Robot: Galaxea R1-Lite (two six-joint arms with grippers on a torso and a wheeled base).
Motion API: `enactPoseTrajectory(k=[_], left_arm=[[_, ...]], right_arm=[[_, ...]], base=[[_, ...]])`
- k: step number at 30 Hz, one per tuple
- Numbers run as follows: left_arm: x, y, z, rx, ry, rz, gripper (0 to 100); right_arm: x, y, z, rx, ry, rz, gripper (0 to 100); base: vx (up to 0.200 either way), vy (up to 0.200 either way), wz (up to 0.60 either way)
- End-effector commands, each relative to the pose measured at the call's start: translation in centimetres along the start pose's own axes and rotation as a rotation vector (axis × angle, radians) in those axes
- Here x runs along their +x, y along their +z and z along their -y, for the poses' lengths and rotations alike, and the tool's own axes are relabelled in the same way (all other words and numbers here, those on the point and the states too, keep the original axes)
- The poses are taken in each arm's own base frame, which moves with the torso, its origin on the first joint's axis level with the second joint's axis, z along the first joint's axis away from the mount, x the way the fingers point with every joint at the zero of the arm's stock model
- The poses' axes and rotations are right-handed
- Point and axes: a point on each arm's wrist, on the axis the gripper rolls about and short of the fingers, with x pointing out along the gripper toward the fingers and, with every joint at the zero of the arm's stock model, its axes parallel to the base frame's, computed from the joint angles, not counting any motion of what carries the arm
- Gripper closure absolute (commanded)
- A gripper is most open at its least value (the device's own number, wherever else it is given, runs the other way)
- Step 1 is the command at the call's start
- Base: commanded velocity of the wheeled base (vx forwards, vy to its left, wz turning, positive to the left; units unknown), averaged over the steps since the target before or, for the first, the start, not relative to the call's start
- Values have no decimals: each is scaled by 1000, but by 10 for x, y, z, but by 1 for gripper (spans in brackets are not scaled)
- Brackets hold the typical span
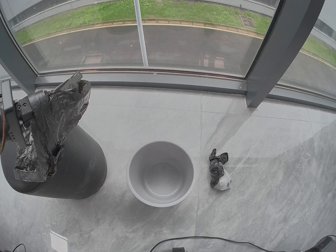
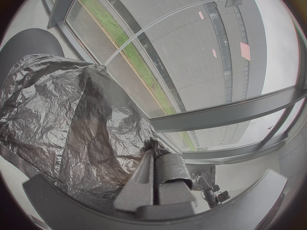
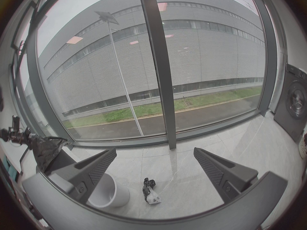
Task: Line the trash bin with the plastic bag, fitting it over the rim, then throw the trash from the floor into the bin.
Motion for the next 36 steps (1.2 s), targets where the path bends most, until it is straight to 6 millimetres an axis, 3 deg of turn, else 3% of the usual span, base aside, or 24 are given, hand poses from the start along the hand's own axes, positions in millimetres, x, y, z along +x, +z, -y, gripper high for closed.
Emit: enactPoseTrajectory(k=[1,7,12,16,22,36], left_arm=[[76,-7,11,36,96,0,100],[99,-3,23,38,58,-18,100],[113,4,43,48,6,-18,100],[122,5,61,52,-14,-58,100],[131,5,81,58,-27,-70,100],[129,1,87,-34,-40,-72,100]], right_arm=[[141,-7,-19,116,-57,-160,0],[199,-32,-62,141,-48,-204,0],[220,-67,-95,134,-2,-212,0],[210,-83,-110,139,63,-217,0],[198,-90,-121,131,123,-243,0],[179,-113,-137,100,210,-342,0]], base=[[0,0,0],[0,0,0],[0,0,0],[0,0,0],[0,0,0],[0,0,0]])
